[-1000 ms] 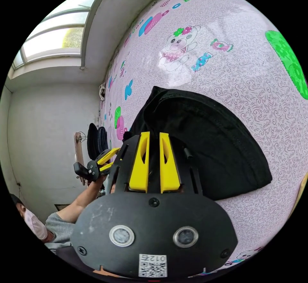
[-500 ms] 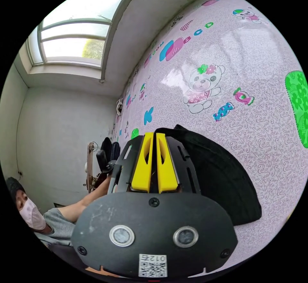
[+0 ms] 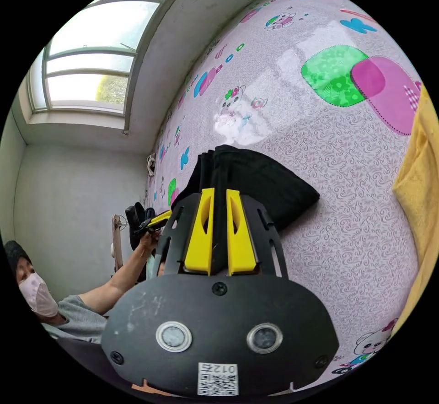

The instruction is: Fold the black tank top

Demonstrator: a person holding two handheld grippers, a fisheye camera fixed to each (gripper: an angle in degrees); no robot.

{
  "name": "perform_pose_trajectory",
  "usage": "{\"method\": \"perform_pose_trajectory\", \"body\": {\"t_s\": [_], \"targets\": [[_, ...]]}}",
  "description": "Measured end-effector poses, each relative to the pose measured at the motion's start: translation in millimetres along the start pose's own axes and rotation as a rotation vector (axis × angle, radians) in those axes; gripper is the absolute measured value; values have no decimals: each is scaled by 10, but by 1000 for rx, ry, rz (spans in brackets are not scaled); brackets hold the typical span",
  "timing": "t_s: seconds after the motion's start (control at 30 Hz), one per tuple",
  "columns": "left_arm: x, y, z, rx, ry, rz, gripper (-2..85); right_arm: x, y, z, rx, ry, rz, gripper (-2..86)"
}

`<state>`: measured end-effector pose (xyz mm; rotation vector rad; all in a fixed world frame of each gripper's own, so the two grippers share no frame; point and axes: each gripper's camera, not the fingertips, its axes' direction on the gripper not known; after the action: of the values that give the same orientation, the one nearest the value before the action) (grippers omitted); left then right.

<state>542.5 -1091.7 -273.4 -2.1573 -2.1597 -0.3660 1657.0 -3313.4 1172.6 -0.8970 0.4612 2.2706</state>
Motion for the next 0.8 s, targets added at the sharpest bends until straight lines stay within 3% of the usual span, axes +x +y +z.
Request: {"method": "perform_pose_trajectory", "body": {"t_s": [0.2, 0.43, 0.63, 0.8], "targets": [[-101, -118, 102, -20, -7, 4, 45, 646, 541, -16, -62, 59, 84, 71], [-169, 50, 18, -62, -48, -30, 16, 1301, 360, 459, -79, 98, 68, -3], [-3, 1021, -120, -51, 13, -190, 14, 1534, -9, 1081, -221, 71, -40, 5], [119, 1836, -197, 14, 171, -363, 21, 1476, 84, 1472, -288, 107, -145, 44]]}}
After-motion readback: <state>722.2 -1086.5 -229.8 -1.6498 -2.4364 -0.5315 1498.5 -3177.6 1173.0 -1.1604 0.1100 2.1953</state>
